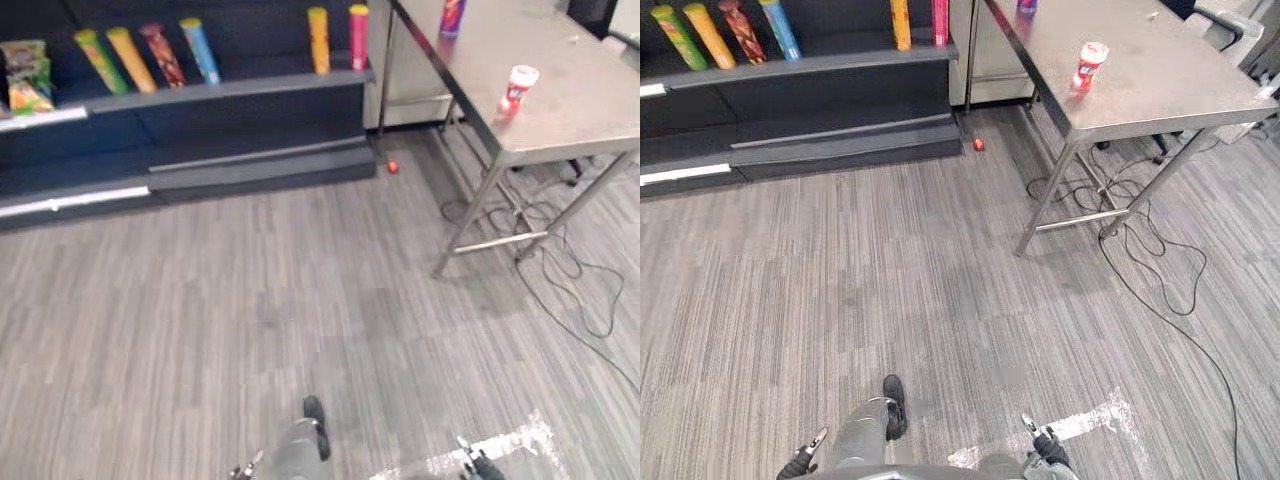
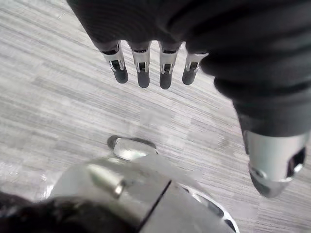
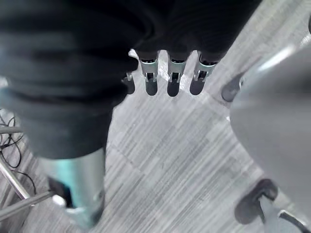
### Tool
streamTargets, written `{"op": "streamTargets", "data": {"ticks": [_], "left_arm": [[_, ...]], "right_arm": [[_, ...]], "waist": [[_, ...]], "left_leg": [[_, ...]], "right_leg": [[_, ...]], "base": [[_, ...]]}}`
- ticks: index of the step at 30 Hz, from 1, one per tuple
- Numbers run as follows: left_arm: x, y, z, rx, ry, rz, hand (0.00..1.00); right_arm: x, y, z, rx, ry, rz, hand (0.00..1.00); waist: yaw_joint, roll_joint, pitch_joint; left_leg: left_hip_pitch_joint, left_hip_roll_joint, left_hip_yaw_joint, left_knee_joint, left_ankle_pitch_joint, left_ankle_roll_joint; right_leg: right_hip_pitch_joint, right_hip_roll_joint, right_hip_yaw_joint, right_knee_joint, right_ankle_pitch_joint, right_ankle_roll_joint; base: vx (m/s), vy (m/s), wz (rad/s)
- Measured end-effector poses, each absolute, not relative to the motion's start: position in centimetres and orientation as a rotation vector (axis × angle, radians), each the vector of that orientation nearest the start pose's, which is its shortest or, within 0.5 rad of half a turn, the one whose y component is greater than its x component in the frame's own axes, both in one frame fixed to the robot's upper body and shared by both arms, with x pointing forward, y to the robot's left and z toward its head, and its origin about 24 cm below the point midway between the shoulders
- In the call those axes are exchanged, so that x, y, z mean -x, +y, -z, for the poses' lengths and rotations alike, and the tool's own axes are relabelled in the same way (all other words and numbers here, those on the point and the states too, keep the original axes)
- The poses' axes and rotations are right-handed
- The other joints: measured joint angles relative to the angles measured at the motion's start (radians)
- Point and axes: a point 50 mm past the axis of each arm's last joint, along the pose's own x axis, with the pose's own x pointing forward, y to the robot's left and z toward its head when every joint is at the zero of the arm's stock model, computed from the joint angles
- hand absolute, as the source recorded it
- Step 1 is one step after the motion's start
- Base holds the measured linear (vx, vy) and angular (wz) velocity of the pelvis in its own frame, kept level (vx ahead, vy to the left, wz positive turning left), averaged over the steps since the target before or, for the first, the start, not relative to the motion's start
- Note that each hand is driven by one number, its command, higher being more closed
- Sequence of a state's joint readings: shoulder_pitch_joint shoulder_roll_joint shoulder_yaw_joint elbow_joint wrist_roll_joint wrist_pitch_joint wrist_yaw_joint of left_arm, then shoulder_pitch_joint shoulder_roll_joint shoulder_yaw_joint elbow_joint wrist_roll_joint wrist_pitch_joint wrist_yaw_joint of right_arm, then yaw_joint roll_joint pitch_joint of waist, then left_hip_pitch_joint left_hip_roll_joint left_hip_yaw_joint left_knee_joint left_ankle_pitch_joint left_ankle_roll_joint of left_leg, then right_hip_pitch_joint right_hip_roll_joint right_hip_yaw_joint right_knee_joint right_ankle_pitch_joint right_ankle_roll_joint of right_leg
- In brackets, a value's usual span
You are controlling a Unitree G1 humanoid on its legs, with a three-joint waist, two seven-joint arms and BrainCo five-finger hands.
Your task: Put the gum and the chips on the shelf.
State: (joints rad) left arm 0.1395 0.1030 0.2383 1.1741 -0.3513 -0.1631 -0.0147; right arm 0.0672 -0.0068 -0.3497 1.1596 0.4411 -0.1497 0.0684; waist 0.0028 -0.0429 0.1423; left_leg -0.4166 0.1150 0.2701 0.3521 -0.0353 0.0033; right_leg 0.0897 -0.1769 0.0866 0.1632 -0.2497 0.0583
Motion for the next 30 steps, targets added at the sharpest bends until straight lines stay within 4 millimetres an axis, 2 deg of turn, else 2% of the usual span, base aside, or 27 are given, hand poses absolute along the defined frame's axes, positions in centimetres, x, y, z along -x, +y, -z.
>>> {"op": "streamTargets", "data": {"ticks": [1,4,7,8,9,10,11,12,13,14,16,17,19,20,22,23,24,25,26,28,30], "left_arm": [[-4.9,22.3,16.6,0.308,1.072,-0.542,0.0],[-4.8,22.4,16.7,0.284,1.089,-0.516,0.0],[-4.8,22.3,16.7,0.261,1.095,-0.492,0.0],[-4.5,22.4,16.7,0.238,1.107,-0.475,0.0],[-4.4,22.0,16.8,0.231,1.116,-0.451,0.0],[-4.6,22.1,16.7,0.22,1.112,-0.443,0.0],[-4.7,22.2,16.7,0.212,1.112,-0.437,0.0],[-4.7,22.1,16.7,0.214,1.113,-0.436,0.0],[-4.4,21.8,16.8,0.221,1.121,-0.435,0.0],[-4.3,21.7,16.8,0.229,1.124,-0.44,0.0],[-4.0,21.6,16.9,0.262,1.129,-0.474,0.0],[-4.0,21.5,17.0,0.279,1.126,-0.487,0.0],[-4.2,21.2,17.0,0.332,1.108,-0.53,0.0],[-4.1,21.1,17.0,0.339,1.108,-0.534,0.0],[-4.1,21.0,17.0,0.356,1.103,-0.549,0.0],[-4.2,21.0,17.0,0.36,1.101,-0.552,0.0],[-4.3,20.4,17.1,0.383,1.101,-0.554,0.0],[-5.1,20.0,17.1,0.403,1.077,-0.543,0.0],[-5.5,19.6,17.1,0.411,1.065,-0.528,0.0],[-6.4,18.9,17.0,0.419,1.046,-0.497,0.0],[-7.0,18.4,16.9,0.434,1.03,-0.485,0.0]], "right_arm": [[-7.7,-19.4,16.7,-0.568,0.975,0.582,0.0],[-7.6,-19.4,16.8,-0.587,0.975,0.599,0.0],[-7.6,-19.5,16.8,-0.588,0.97,0.596,0.0],[-7.6,-19.9,16.7,-0.581,0.966,0.596,0.0],[-7.4,-20.2,16.7,-0.582,0.963,0.608,0.0],[-7.4,-20.1,16.7,-0.591,0.961,0.616,0.0],[-7.3,-20.0,16.8,-0.605,0.963,0.625,0.0],[-7.1,-20.1,16.8,-0.607,0.964,0.633,0.0],[-7.2,-20.4,16.6,-0.596,0.948,0.634,0.0],[-7.4,-20.6,16.5,-0.59,0.933,0.631,0.0],[-7.6,-20.6,16.4,-0.593,0.919,0.624,0.0],[-7.7,-20.7,16.4,-0.594,0.914,0.626,0.0],[-7.9,-20.9,16.3,-0.593,0.893,0.633,0.0],[-7.9,-21.0,16.2,-0.591,0.886,0.633,0.0],[-8.0,-20.9,16.1,-0.587,0.876,0.629,0.0],[-7.7,-20.9,16.2,-0.588,0.88,0.632,0.0],[-7.9,-21.1,16.1,-0.585,0.874,0.633,0.0],[-8.3,-21.3,15.9,-0.578,0.855,0.629,0.0],[-8.4,-21.3,15.9,-0.578,0.851,0.628,0.0],[-8.5,-21.4,15.8,-0.575,0.847,0.626,0.0],[-8.5,-21.4,15.8,-0.573,0.848,0.623,0.0]], "waist": [[0.002,0.0,-0.023],[0.005,0.0,-0.054],[0.007,0.002,-0.055],[0.003,0.013,-0.064],[-0.005,0.027,-0.064],[-0.008,0.031,-0.057],[-0.009,0.021,-0.056],[-0.011,0.025,-0.052],[-0.016,0.033,-0.047],[-0.021,0.036,-0.046],[-0.027,0.039,-0.046],[-0.028,0.041,-0.043],[-0.026,0.052,-0.036],[-0.026,0.056,-0.034],[-0.026,0.058,-0.029],[-0.026,0.057,-0.027],[-0.024,0.073,-0.021],[-0.024,0.085,-0.012],[-0.025,0.084,-0.01],[-0.027,0.09,-0.013],[-0.028,0.098,-0.019]], "left_leg": [[0.002,-0.016,0.019,0.004,-0.02,0.026],[0.026,-0.042,0.042,0.001,-0.048,0.058],[0.115,-0.059,0.056,-0.017,-0.068,0.067],[0.182,-0.068,0.053,-0.052,-0.102,0.064],[0.228,-0.068,0.05,-0.082,-0.139,0.065],[0.251,-0.075,0.052,-0.096,-0.15,0.068],[0.304,-0.092,0.05,-0.115,-0.161,0.079],[0.355,-0.097,0.049,-0.14,-0.169,0.078],[0.424,-0.099,0.049,-0.169,-0.18,0.078],[0.479,-0.099,0.044,-0.198,-0.19,0.077],[0.524,-0.09,0.029,-0.214,-0.205,0.062],[0.534,-0.083,0.023,-0.215,-0.213,0.055],[0.577,-0.043,0.001,-0.217,-0.239,0.015],[0.585,-0.031,-0.006,-0.217,-0.246,-0.001],[0.635,0.009,-0.022,-0.23,-0.283,-0.056],[0.649,0.016,-0.027,-0.234,-0.293,-0.07],[0.681,0.04,-0.031,-0.249,-0.298,-0.08],[0.686,0.054,-0.034,-0.247,-0.263,-0.09],[0.688,0.054,-0.036,-0.248,-0.24,-0.094],[0.712,0.068,-0.04,-0.261,-0.152,-0.114],[0.717,0.089,-0.051,-0.251,-0.1,-0.127]], "right_leg": [[-0.003,-0.019,0.008,-0.007,0.043,0.006],[-0.03,-0.046,0.031,0.037,0.137,0.022],[-0.091,-0.051,0.046,0.239,0.231,0.037],[-0.146,-0.05,0.039,0.387,0.319,0.074],[-0.177,-0.049,0.023,0.479,0.367,0.093],[-0.2,-0.056,0.018,0.554,0.375,0.101],[-0.257,-0.057,-0.008,0.703,0.328,0.078],[-0.29,-0.054,-0.045,0.788,0.272,0.055],[-0.326,-0.045,-0.113,0.856,0.187,0.005],[-0.365,-0.03,-0.169,0.864,0.12,-0.018],[-0.423,-0.007,-0.233,0.766,0.07,-0.031],[-0.436,0.001,-0.251,0.708,0.07,-0.031],[-0.455,0.026,-0.304,0.418,0.087,-0.017],[-0.455,0.032,-0.31,0.347,0.095,-0.006],[-0.446,0.047,-0.299,0.106,0.178,0.008],[-0.44,0.048,-0.299,0.08,0.243,0.019],[-0.43,0.069,-0.31,0.113,0.292,-0.016],[-0.455,0.069,-0.318,0.194,0.226,-0.032],[-0.466,0.061,-0.322,0.234,0.199,-0.039],[-0.461,0.051,-0.347,0.324,0.112,-0.055],[-0.438,0.064,-0.364,0.329,0.075,-0.065]], "base": [[0.44,0.316,-0.04],[0.37,0.214,-0.16],[0.31,0.178,-0.3],[0.26,0.153,-0.23],[0.27,0.157,-0.15],[0.24,0.123,0.01],[0.24,0.071,-0.01],[0.29,0.047,-0.03],[0.3,0.018,0.02],[0.22,-0.003,0.07],[0.19,-0.056,0.24],[0.25,-0.121,0.31],[0.31,-0.169,0.3],[0.39,-0.214,0.28],[0.51,-0.276,0.23],[0.62,-0.317,0.2],[0.42,-0.203,0.22],[0.6,-0.32,0.19],[0.46,-0.27,0.23],[0.5,-0.286,0.23],[0.39,-0.187,0.17]]}}
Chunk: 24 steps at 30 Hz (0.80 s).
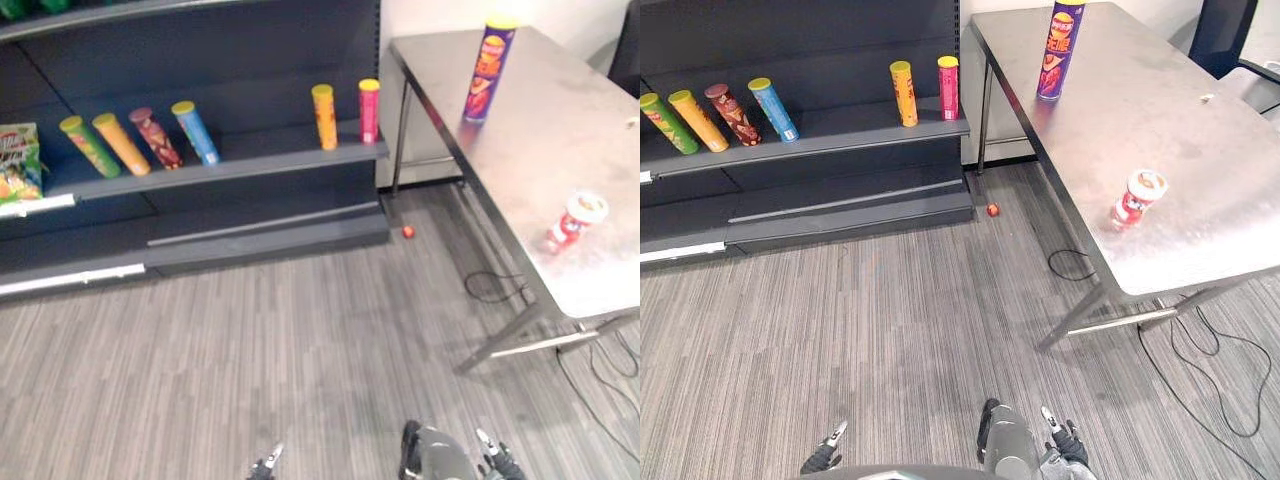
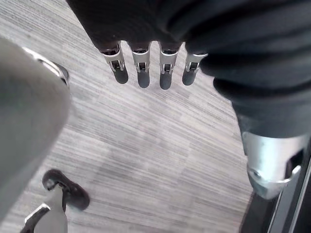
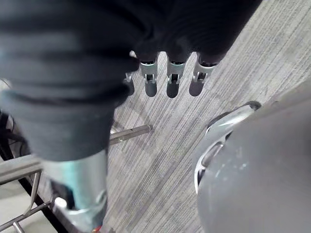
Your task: Put the gum and the chips on the shelf.
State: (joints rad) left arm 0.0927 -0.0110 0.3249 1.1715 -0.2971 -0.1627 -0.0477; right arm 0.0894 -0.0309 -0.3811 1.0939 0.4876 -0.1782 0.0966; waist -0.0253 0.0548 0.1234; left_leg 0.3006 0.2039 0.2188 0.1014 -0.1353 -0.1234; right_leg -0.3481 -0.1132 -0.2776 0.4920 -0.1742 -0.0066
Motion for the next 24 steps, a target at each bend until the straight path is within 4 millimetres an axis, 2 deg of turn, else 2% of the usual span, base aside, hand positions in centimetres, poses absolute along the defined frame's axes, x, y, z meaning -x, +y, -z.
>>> {"op": "streamTargets", "data": {"ticks": [1,3,4,5,6,7,8,9,11,12,13,14,15,16,17,18,19,20,21,24], "left_arm": [[-7.4,18.1,16.9,0.437,1.025,-0.471,0.0],[-7.6,18.2,16.8,0.438,1.014,-0.472,0.0],[-7.8,18.4,16.7,0.444,1.002,-0.483,0.0],[-7.9,18.5,16.7,0.456,0.995,-0.5,0.0],[-7.8,18.8,16.6,0.459,0.992,-0.514,0.0],[-7.8,18.8,16.6,0.465,0.989,-0.519,0.0],[-8.0,18.9,16.6,0.47,0.979,-0.524,0.0],[-8.1,19.1,16.5,0.471,0.967,-0.528,0.0],[-8.4,19.3,16.3,0.49,0.935,-0.548,0.0],[-8.5,19.5,16.2,0.496,0.927,-0.556,0.0],[-8.6,19.6,16.1,0.497,0.914,-0.561,0.0],[-8.6,19.6,16.1,0.505,0.91,-0.566,0.0],[-8.6,19.5,16.2,0.507,0.911,-0.567,0.0],[-8.4,19.2,16.2,0.517,0.915,-0.568,0.0],[-8.4,19.9,16.1,0.502,0.91,-0.577,0.0],[-8.4,20.4,16.0,0.486,0.902,-0.584,0.0],[-8.3,20.7,16.0,0.486,0.897,-0.594,0.0],[-8.3,20.8,16.0,0.494,0.893,-0.604,0.0],[-8.1,20.8,16.1,0.503,0.898,-0.614,0.0],[-7.3,20.8,16.4,0.5,0.94,-0.616,0.0]], "right_arm": [[-8.6,-21.3,15.8,-0.57,0.85,0.615,0.0],[-8.6,-21.2,15.8,-0.565,0.855,0.604,0.0],[-8.6,-21.2,15.9,-0.563,0.859,0.602,0.0],[-8.5,-21.2,15.9,-0.56,0.863,0.601,0.0],[-8.3,-21.2,15.9,-0.556,0.869,0.599,0.0],[-8.2,-21.3,15.9,-0.554,0.868,0.599,0.0],[-8.2,-21.3,15.9,-0.552,0.869,0.601,0.0],[-8.1,-21.3,15.9,-0.552,0.873,0.601,0.0],[-7.8,-21.2,16.1,-0.548,0.89,0.6,0.0],[-7.8,-21.1,16.1,-0.55,0.893,0.6,0.0],[-7.7,-21.0,16.1,-0.553,0.897,0.601,0.0],[-7.6,-21.0,16.2,-0.554,0.9,0.603,0.0],[-7.4,-21.0,16.2,-0.551,0.901,0.607,0.0],[-7.2,-21.2,16.2,-0.546,0.903,0.609,0.0],[-7.0,-20.6,16.4,-0.555,0.923,0.604,0.0],[-7.1,-19.9,16.4,-0.559,0.929,0.586,0.0],[-7.0,-19.6,16.5,-0.56,0.937,0.579,0.0],[-7.0,-19.5,16.5,-0.566,0.939,0.58,0.0],[-7.0,-19.5,16.5,-0.58,0.935,0.599,0.0],[-6.6,-19.6,16.7,-0.624,0.938,0.651,0.0]], "waist": [[0.001,0.0,0.0],[-0.002,0.0,0.001],[-0.003,0.0,0.001],[0.001,0.001,0.003],[0.003,-0.001,0.008],[0.003,0.004,0.01],[0.005,0.006,0.012],[0.011,0.002,0.012],[0.036,-0.007,0.016],[0.038,-0.011,0.019],[0.045,-0.017,0.021],[0.048,-0.019,0.02],[0.05,-0.018,0.018],[0.056,-0.017,0.018],[0.058,-0.024,0.009],[0.048,-0.06,-0.008],[0.054,-0.076,-0.011],[0.057,-0.072,-0.009],[0.053,-0.081,-0.016],[0.056,-0.08,-0.05]], "left_leg": [[-0.007,0.01,-0.016,0.027,0.017,-0.009],[-0.072,0.035,-0.072,0.21,0.034,-0.03],[-0.142,0.048,-0.121,0.363,0.066,-0.058],[-0.223,0.056,-0.173,0.553,0.168,-0.071],[-0.295,0.073,-0.198,0.724,0.225,-0.075],[-0.336,0.08,-0.196,0.81,0.196,-0.066],[-0.411,0.087,-0.174,0.934,0.121,-0.049],[-0.452,0.087,-0.144,0.978,0.069,-0.031],[-0.555,0.094,-0.059,0.946,-0.053,0.021],[-0.57,0.096,-0.033,0.902,-0.067,0.032],[-0.593,0.095,0.009,0.78,-0.086,0.043],[-0.596,0.092,0.024,0.7,-0.088,0.048],[-0.588,0.083,0.044,0.488,-0.061,0.069],[-0.569,0.067,0.032,0.32,0.057,0.046],[-0.551,0.041,0.057,0.31,0.04,0.06],[-0.544,0.016,0.077,0.285,0.034,0.061],[-0.551,0.016,0.082,0.31,0.008,0.061],[-0.559,0.017,0.082,0.336,-0.008,0.063],[-0.559,0.017,0.084,0.379,-0.036,0.07],[-0.528,-0.005,0.073,0.381,-0.039,0.074]], "right_leg": [[0.016,0.006,-0.006,-0.004,-0.014,-0.003],[0.068,0.013,-0.022,-0.014,-0.054,-0.002],[0.099,0.013,-0.031,-0.019,-0.07,-0.001],[0.145,0.016,-0.038,-0.035,-0.086,-0.007],[0.195,0.024,-0.042,-0.054,-0.104,-0.01],[0.218,0.028,-0.041,-0.063,-0.111,-0.01],[0.266,0.031,-0.035,-0.086,-0.123,-0.011],[0.296,0.031,-0.02,-0.107,-0.13,-0.011],[0.362,0.017,0.017,-0.152,-0.131,0.008],[0.375,0.009,0.028,-0.159,-0.131,0.018],[0.4,-0.01,0.051,-0.174,-0.137,0.044],[0.412,-0.022,0.06,-0.182,-0.139,0.055],[0.428,-0.04,0.08,-0.19,-0.151,0.085],[0.441,-0.048,0.106,-0.187,-0.171,0.13],[0.444,-0.071,0.129,-0.189,-0.17,0.132],[0.442,-0.074,0.151,-0.22,-0.16,0.126],[0.441,-0.046,0.169,-0.249,-0.124,0.093],[0.443,-0.045,0.163,-0.263,-0.113,0.085],[0.466,-0.047,0.198,-0.295,-0.083,0.103],[0.484,-0.065,0.278,-0.345,0.002,0.1]], "base": [[0.43,-0.206,0.18],[0.31,-0.152,0.21],[0.27,-0.111,0.16],[0.27,-0.095,0.13],[0.26,-0.076,0.05],[0.22,-0.028,0.01],[0.26,0.0,-0.08],[0.36,0.074,-0.28],[0.3,0.15,-0.5],[0.25,0.233,-0.56],[0.15,0.158,-0.42],[0.33,0.358,-0.51],[0.31,0.358,-0.49],[0.39,0.429,-0.5],[0.37,0.299,-0.26],[0.37,0.189,-0.17],[0.34,0.143,-0.12],[0.3,0.146,-0.2],[0.32,0.222,-0.19],[0.24,0.159,-0.43]]}}
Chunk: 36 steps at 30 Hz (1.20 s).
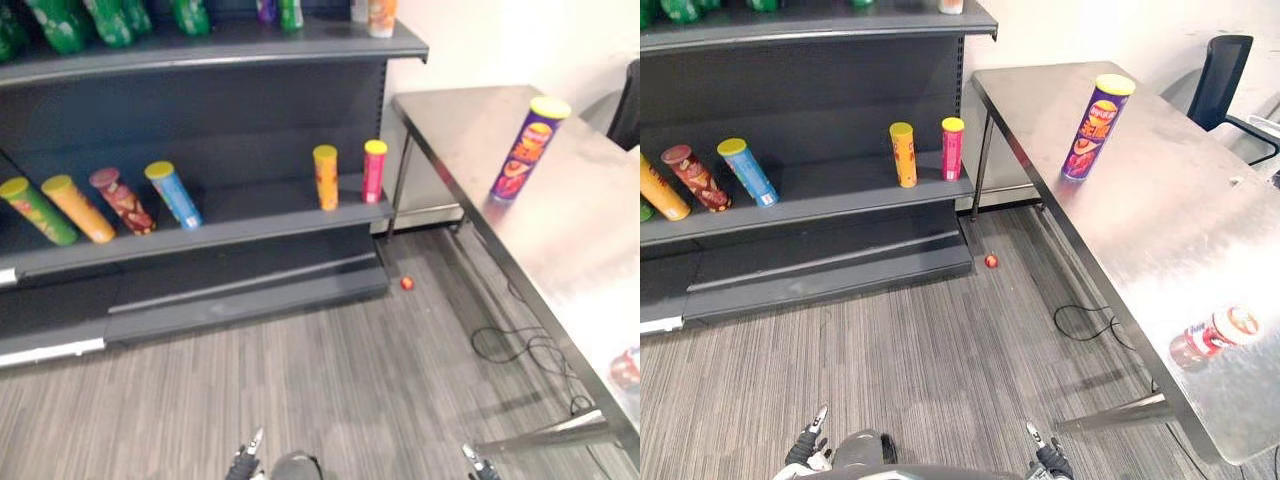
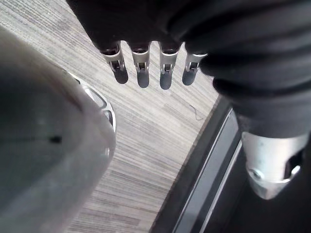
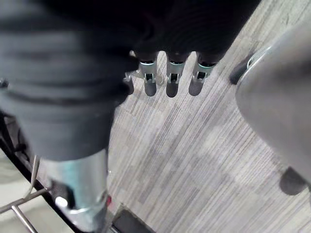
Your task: Put the gum and the chips on the shelf.
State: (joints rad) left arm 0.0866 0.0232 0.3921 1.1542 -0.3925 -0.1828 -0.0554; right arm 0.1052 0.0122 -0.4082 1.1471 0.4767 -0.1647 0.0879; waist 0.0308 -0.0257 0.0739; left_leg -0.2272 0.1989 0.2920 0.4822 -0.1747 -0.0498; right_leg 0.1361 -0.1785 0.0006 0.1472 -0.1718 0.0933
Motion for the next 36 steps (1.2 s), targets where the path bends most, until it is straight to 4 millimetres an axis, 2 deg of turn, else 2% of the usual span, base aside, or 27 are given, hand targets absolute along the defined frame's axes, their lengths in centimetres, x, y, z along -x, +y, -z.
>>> {"op": "streamTargets", "data": {"ticks": [1,4,7,8,9,10,12,13,14,15,16,17,18,19,20,21,23,25,26,28,32,33,35,36], "left_arm": [[-7.1,20.8,16.5,0.474,0.966,-0.592,0.0],[-6.6,20.8,16.7,0.438,1.017,-0.553,0.0],[-6.5,20.4,16.9,0.406,1.049,-0.505,0.0],[-6.6,20.5,16.8,0.381,1.052,-0.487,0.0],[-6.6,20.7,16.8,0.36,1.056,-0.477,0.0],[-6.7,20.9,16.7,0.34,1.057,-0.463,0.0],[-6.6,20.8,16.8,0.331,1.064,-0.449,0.0],[-6.6,20.9,16.8,0.325,1.064,-0.448,0.0],[-6.3,21.1,16.8,0.319,1.072,-0.451,0.0],[-6.2,21.0,16.8,0.32,1.076,-0.452,0.0],[-6.1,21.0,16.8,0.323,1.077,-0.453,0.0],[-6.0,21.0,16.8,0.324,1.078,-0.455,0.0],[-5.9,21.4,16.8,0.328,1.068,-0.474,0.0],[-6.1,21.6,16.7,0.332,1.058,-0.491,0.0],[-5.9,21.3,16.8,0.343,1.065,-0.492,0.0],[-5.9,20.3,17.0,0.364,1.074,-0.48,0.0],[-6.4,19.6,17.0,0.386,1.065,-0.476,0.0],[-6.6,19.5,17.0,0.396,1.058,-0.477,0.0],[-6.9,19.5,16.9,0.395,1.048,-0.474,0.0],[-7.3,19.5,16.8,0.396,1.033,-0.466,0.0],[-7.5,19.6,16.7,0.41,1.025,-0.464,0.0],[-7.3,19.5,16.8,0.412,1.031,-0.466,0.0],[-7.8,19.9,16.6,0.409,1.01,-0.467,0.0],[-8.2,19.6,16.5,0.423,0.996,-0.466,0.0]], "right_arm": [[-6.5,-19.7,16.8,-0.629,0.94,0.659,0.0],[-5.7,-20.0,16.9,-0.623,0.969,0.671,0.0],[-5.0,-20.5,17.0,-0.625,0.982,0.702,0.0],[-4.9,-20.5,17.0,-0.631,0.983,0.705,0.0],[-5.1,-20.5,17.0,-0.626,0.978,0.701,0.0],[-5.3,-20.5,17.0,-0.621,0.976,0.693,0.0],[-5.3,-20.7,16.9,-0.609,0.975,0.685,0.0],[-5.6,-20.7,16.9,-0.607,0.969,0.677,0.0],[-6.4,-20.5,16.8,-0.599,0.957,0.646,0.0],[-7.2,-20.5,16.6,-0.587,0.941,0.623,0.0],[-7.7,-20.5,16.5,-0.576,0.926,0.607,0.0],[-8.0,-20.4,16.4,-0.572,0.92,0.596,0.0],[-8.1,-20.1,16.4,-0.573,0.918,0.585,0.0],[-8.0,-20.2,16.4,-0.57,0.918,0.587,0.0],[-8.2,-20.2,16.3,-0.57,0.911,0.585,0.0],[-8.8,-20.6,16.1,-0.56,0.889,0.582,0.0],[-8.8,-21.1,16.1,-0.555,0.882,0.596,0.0],[-8.5,-20.9,16.1,-0.566,0.883,0.607,0.0],[-8.6,-20.6,16.1,-0.574,0.881,0.602,0.0],[-8.4,-20.3,16.1,-0.583,0.879,0.602,0.0],[-7.7,-20.4,16.2,-0.598,0.884,0.625,0.0],[-7.7,-20.4,16.2,-0.598,0.883,0.626,0.0],[-7.2,-20.4,16.3,-0.597,0.896,0.63,0.0],[-7.0,-20.8,16.3,-0.587,0.892,0.635,0.0]], "waist": [[-0.001,0.004,-0.01],[-0.003,0.01,-0.046],[-0.008,0.02,-0.054],[-0.015,0.016,-0.045],[-0.026,0.011,-0.036],[-0.033,0.007,-0.023],[-0.034,0.018,-0.012],[-0.033,0.015,-0.01],[-0.033,0.016,-0.007],[-0.034,0.022,-0.004],[-0.041,0.028,0.003],[-0.046,0.027,0.005],[-0.052,0.006,0.019],[-0.044,-0.002,0.023],[-0.042,0.006,0.027],[-0.049,0.044,0.034],[-0.052,0.059,0.055],[-0.05,0.05,0.057],[-0.049,0.048,0.059],[-0.055,0.023,0.068],[-0.054,0.035,0.048],[-0.053,0.04,0.046],[-0.058,0.034,0.044],[-0.057,0.039,0.047]], "left_leg": [[0.026,-0.015,-0.002,-0.019,0.0,0.0],[0.061,-0.045,-0.006,-0.086,0.0,0.0],[0.13,-0.08,-0.004,-0.208,0.0,0.0],[0.163,-0.098,-0.002,-0.242,-0.002,0.003],[0.186,-0.107,-0.002,-0.257,-0.005,0.008],[0.224,-0.114,0.0,-0.272,-0.01,0.016],[0.29,-0.111,0.007,-0.31,-0.02,0.03],[0.325,-0.111,0.017,-0.34,-0.024,0.033],[0.353,-0.104,0.038,-0.368,-0.024,0.033],[0.366,-0.092,0.054,-0.377,-0.023,0.031],[0.375,-0.078,0.063,-0.381,-0.022,0.028],[0.377,-0.074,0.065,-0.382,-0.022,0.028],[0.395,-0.088,0.069,-0.384,-0.021,0.017],[0.413,-0.101,0.073,-0.392,-0.027,0.003],[0.406,-0.088,0.079,-0.397,-0.026,0.001],[0.406,-0.067,0.083,-0.411,-0.021,-0.012],[0.418,-0.062,0.11,-0.432,-0.024,-0.029],[0.434,-0.051,0.14,-0.433,-0.026,-0.035],[0.448,-0.051,0.156,-0.436,-0.035,-0.049],[0.459,-0.051,0.159,-0.444,-0.039,-0.055],[0.458,-0.024,0.188,-0.429,-0.076,-0.054],[0.453,-0.018,0.196,-0.396,-0.082,-0.06],[0.329,0.051,0.186,-0.037,-0.078,-0.072],[0.303,0.08,0.172,0.067,-0.067,-0.066]], "right_leg": [[0.005,-0.01,0.018,-0.009,0.029,0.004],[-0.035,-0.025,0.057,0.017,0.067,0.029],[-0.173,-0.029,0.109,0.247,0.07,0.034],[-0.231,-0.036,0.12,0.371,0.085,0.038],[-0.268,-0.04,0.119,0.458,0.113,0.034],[-0.292,-0.047,0.11,0.543,0.167,0.034],[-0.304,-0.063,0.069,0.616,0.22,0.026],[-0.317,-0.073,0.032,0.659,0.185,0.009],[-0.362,-0.072,-0.029,0.713,0.063,-0.03],[-0.393,-0.059,-0.091,0.72,0.0,-0.036],[-0.415,-0.039,-0.177,0.653,-0.029,-0.043],[-0.418,-0.028,-0.215,0.598,-0.03,-0.044],[-0.411,-0.007,-0.269,0.43,0.042,-0.038],[-0.371,0.009,-0.317,0.316,0.042,-0.08],[-0.354,0.032,-0.318,0.277,0.046,-0.086],[-0.349,0.055,-0.324,0.227,0.054,-0.097],[-0.35,0.075,-0.349,0.203,0.054,-0.097],[-0.351,0.07,-0.421,0.206,0.048,-0.105],[-0.344,0.056,-0.464,0.218,0.017,-0.129],[-0.344,0.05,-0.466,0.243,-0.006,-0.122],[-0.357,0.048,-0.515,0.276,-0.064,-0.129],[-0.354,0.051,-0.519,0.274,-0.066,-0.131],[-0.307,0.055,-0.503,0.239,-0.055,-0.128],[-0.289,0.065,-0.495,0.237,-0.054,-0.129]], "base": [[0.25,0.127,-0.57],[0.16,0.08,-0.48],[0.11,0.074,-0.31],[0.07,0.067,-0.09],[0.09,0.086,-0.01],[0.1,0.085,0.01],[0.13,0.059,-0.16],[0.11,0.003,-0.43],[0.08,-0.015,-0.48],[0.07,-0.056,-0.45],[0.06,-0.065,-0.24],[0.11,-0.11,-0.13],[0.14,-0.141,-0.25],[0.18,-0.147,-0.46],[0.16,-0.144,-0.65],[0.13,-0.097,-0.57],[0.07,-0.075,-0.42],[0.01,-0.077,-0.36],[0.0,-0.08,-0.19],[-0.02,-0.063,-0.01],[0.08,-0.042,-0.12],[0.21,-0.001,-0.38],[0.22,-0.043,-0.32],[0.23,-0.09,-0.5]]}}
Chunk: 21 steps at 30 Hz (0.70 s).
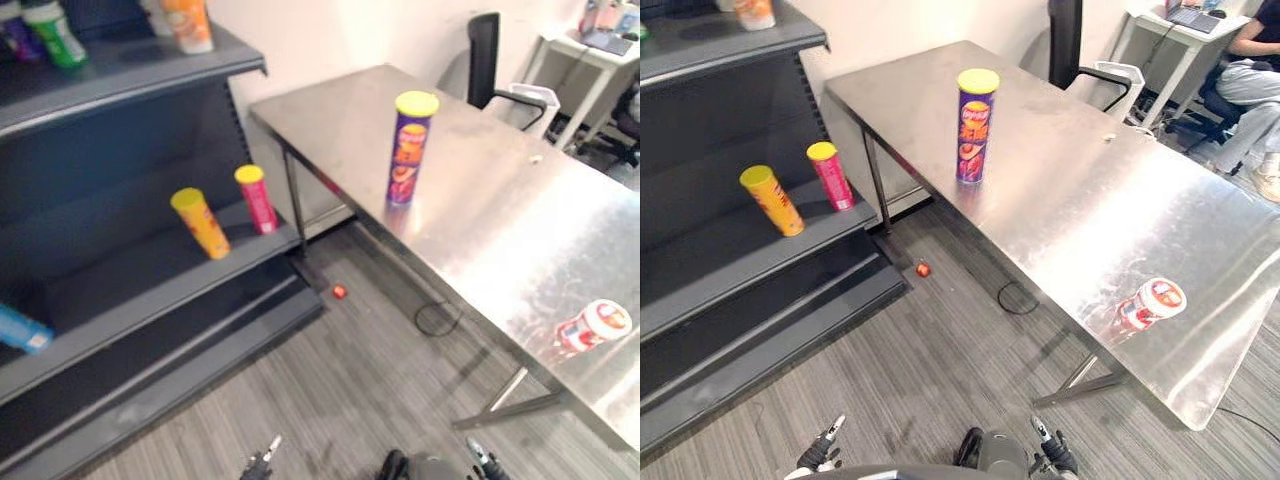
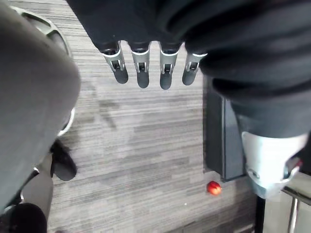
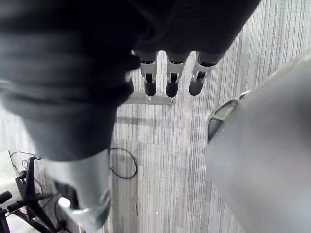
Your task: Put the gum and the chips on the shelf.
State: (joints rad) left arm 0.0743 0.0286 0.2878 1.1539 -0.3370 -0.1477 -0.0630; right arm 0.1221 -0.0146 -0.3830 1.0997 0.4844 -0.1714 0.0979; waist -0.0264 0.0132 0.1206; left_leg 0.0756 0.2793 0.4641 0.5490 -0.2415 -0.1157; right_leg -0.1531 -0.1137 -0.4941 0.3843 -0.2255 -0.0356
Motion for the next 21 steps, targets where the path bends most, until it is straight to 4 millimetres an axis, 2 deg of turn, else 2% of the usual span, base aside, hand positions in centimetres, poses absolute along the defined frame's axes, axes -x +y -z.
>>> {"op": "streamTargets", "data": {"ticks": [1,2,3,4,5,7,8,10,11,12,13,15,16,18,19,21], "left_arm": [[-7.9,18.8,16.6,0.47,0.99,-0.49,0.0],[-7.8,18.7,16.6,0.48,0.985,-0.503,0.0],[-7.6,18.3,16.7,0.492,0.986,-0.506,0.0],[-7.3,18.2,16.8,0.516,0.988,-0.528,0.0],[-7.3,18.2,16.8,0.526,0.984,-0.537,0.0],[-7.4,18.6,16.6,0.536,0.957,-0.561,0.0],[-7.4,18.8,16.6,0.532,0.953,-0.565,0.0],[-7.3,19.2,16.5,0.52,0.944,-0.571,0.0],[-7.3,19.2,16.5,0.52,0.945,-0.571,0.0],[-7.3,19.2,16.6,0.52,0.948,-0.571,0.0],[-7.2,19.1,16.6,0.521,0.95,-0.573,0.0],[-6.9,20.3,16.5,0.494,0.951,-0.592,0.0],[-6.6,20.7,16.5,0.49,0.954,-0.607,0.0],[-6.3,21.1,16.5,0.479,0.968,-0.608,0.0],[-6.0,20.9,16.7,0.468,0.994,-0.594,0.0],[-5.8,21.0,16.7,0.457,1.008,-0.584,0.0]], "right_arm": [[-6.8,-21.7,16.1,-0.561,0.889,0.64,0.0],[-6.8,-22.1,16.0,-0.552,0.887,0.644,0.0],[-6.8,-22.5,15.9,-0.538,0.89,0.637,0.0],[-7.0,-22.6,15.9,-0.548,0.877,0.649,0.0],[-6.9,-22.5,15.9,-0.566,0.876,0.663,0.0],[-6.0,-22.2,16.2,-0.587,0.905,0.689,0.0],[-5.8,-22.1,16.3,-0.591,0.916,0.691,0.0],[-5.4,-21.7,16.5,-0.614,0.93,0.712,0.0],[-5.4,-21.7,16.5,-0.615,0.929,0.712,0.0],[-5.3,-21.7,16.6,-0.617,0.931,0.718,0.0],[-4.9,-21.8,16.6,-0.61,0.944,0.725,0.0],[-3.7,-20.6,17.0,-0.653,0.984,0.744,0.0],[-3.2,-20.2,17.2,-0.682,0.994,0.769,0.0],[-2.5,-19.8,17.3,-0.72,1.003,0.813,0.0],[-2.2,-19.7,17.4,-0.736,1.009,0.835,0.0],[-2.1,-19.7,17.4,-0.75,1.003,0.854,0.0]], "waist": [[0.006,0.045,-0.001],[0.008,0.064,-0.003],[0.013,0.074,0.0],[0.021,0.079,-0.002],[0.021,0.078,-0.002],[0.03,0.056,0.0],[0.03,0.047,-0.001],[0.032,0.028,-0.007],[0.032,0.028,-0.007],[0.032,0.028,-0.007],[0.033,0.03,-0.015],[0.022,-0.017,-0.039],[0.029,-0.036,-0.046],[0.022,-0.047,-0.052],[0.016,-0.043,-0.057],[0.015,-0.042,-0.065]], "left_leg": [[-0.044,0.048,-0.04,0.172,0.042,0.016],[-0.061,0.061,-0.06,0.24,0.084,0.028],[-0.115,0.066,-0.104,0.357,0.207,0.045],[-0.159,0.059,-0.123,0.423,0.131,0.047],[-0.177,0.057,-0.123,0.431,0.089,0.04],[-0.224,0.046,-0.125,0.339,0.01,0.047],[-0.231,0.043,-0.127,0.294,0.003,0.05],[-0.227,0.013,-0.208,-0.014,0.002,0.054],[-0.225,0.007,-0.243,-0.09,0.008,0.056],[-0.215,-0.005,-0.297,-0.228,0.042,0.062],[-0.191,-0.025,-0.308,-0.279,0.104,-0.024],[-0.174,-0.078,-0.256,-0.292,0.095,-0.014],[-0.164,-0.092,-0.231,-0.271,0.071,-0.009],[-0.135,-0.123,-0.219,-0.272,0.058,0.001],[-0.118,-0.138,-0.216,-0.288,0.057,0.003],[-0.101,-0.152,-0.2,-0.308,0.057,0.004]], "right_leg": [[0.027,0.025,0.026,0.001,-0.006,-0.008],[0.038,0.038,0.051,0.0,-0.008,-0.011],[0.056,0.043,0.121,-0.016,-0.008,-0.011],[0.06,0.043,0.187,-0.029,-0.006,-0.008],[0.064,0.042,0.216,-0.038,-0.003,-0.004],[0.105,0.032,0.316,-0.083,0.01,0.017],[0.115,0.028,0.337,-0.095,0.015,0.025],[0.132,0.012,0.431,-0.143,0.032,0.061],[0.131,0.009,0.453,-0.152,0.033,0.073],[0.126,0.003,0.495,-0.16,0.033,0.103],[0.124,-0.016,0.528,-0.159,0.034,0.146],[0.128,-0.066,0.488,-0.183,0.062,0.162],[0.136,-0.075,0.467,-0.204,0.08,0.152],[0.165,-0.098,0.475,-0.249,0.125,0.162],[0.175,-0.108,0.476,-0.271,0.153,0.158],[0.17,-0.119,0.483,-0.282,0.168,0.161]], "base": [[0.19,-0.014,-0.67],[0.25,0.051,-1.19],[0.29,0.157,-1.51],[0.33,0.195,-1.57],[0.27,0.18,-1.42],[0.25,0.167,-1.21],[0.28,0.261,-1.12],[0.21,0.321,-1.11],[0.18,0.4,-1.12],[0.2,0.453,-1.03],[0.2,0.45,-0.83],[0.21,0.314,-0.52],[0.19,0.231,-0.58],[0.14,0.251,-0.43],[0.1,0.242,-0.27],[0.06,0.14,-0.38]]}}
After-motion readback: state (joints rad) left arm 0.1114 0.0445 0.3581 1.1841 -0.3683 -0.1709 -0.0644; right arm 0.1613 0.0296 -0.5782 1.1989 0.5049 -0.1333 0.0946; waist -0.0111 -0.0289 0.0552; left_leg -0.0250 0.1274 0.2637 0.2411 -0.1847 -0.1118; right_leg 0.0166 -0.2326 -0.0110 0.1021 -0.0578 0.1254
